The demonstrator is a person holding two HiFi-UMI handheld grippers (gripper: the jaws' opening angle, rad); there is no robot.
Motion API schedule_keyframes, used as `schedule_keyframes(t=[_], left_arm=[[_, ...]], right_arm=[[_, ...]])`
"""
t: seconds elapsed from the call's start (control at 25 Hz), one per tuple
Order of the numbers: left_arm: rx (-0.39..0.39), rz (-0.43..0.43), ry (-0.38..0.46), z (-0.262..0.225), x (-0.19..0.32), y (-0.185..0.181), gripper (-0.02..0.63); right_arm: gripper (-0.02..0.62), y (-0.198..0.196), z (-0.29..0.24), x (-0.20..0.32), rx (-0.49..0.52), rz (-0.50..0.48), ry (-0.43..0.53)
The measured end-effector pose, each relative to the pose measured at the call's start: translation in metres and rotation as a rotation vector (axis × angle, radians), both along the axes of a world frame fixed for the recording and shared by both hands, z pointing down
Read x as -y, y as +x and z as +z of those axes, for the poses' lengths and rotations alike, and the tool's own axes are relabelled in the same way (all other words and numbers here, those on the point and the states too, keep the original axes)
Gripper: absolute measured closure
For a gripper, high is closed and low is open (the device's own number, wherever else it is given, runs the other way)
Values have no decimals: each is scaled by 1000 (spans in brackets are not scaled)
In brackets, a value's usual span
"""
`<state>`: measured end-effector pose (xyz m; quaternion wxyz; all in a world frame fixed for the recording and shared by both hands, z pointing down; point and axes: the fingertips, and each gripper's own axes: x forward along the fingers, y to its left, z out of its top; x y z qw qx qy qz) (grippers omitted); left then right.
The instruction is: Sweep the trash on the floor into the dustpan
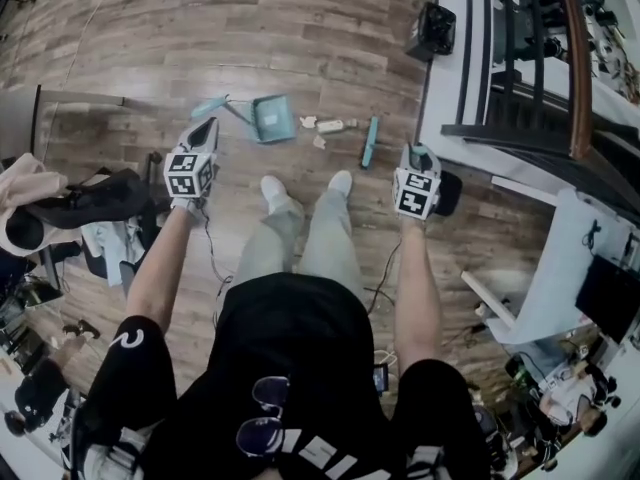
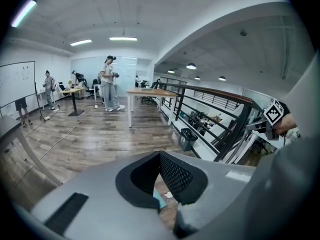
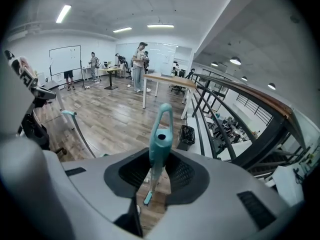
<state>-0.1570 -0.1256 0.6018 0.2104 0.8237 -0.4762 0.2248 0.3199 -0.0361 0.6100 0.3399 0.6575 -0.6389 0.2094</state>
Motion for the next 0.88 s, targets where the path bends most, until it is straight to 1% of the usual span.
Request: schedule_keyframes(t=[0.24,0.4,0.56,0.68,0.88], left_arm=[[12,-24,-30,36,28,-15,607],[43,-19,-42,64,46,-24,607],[52,-16,-66,84,60,-28,607],[54,-14,-82,95,66,-30,607],[58,-24,-116,112,65,-39,607]], right_arm=[[508,0,34,7,-31,24,-16],[508,-12,65,10,-33,31,-42],[509,-38,94,12,-14,25,-69],[509,-62,111,17,14,12,-59],[509,-98,123,23,60,20,-55]])
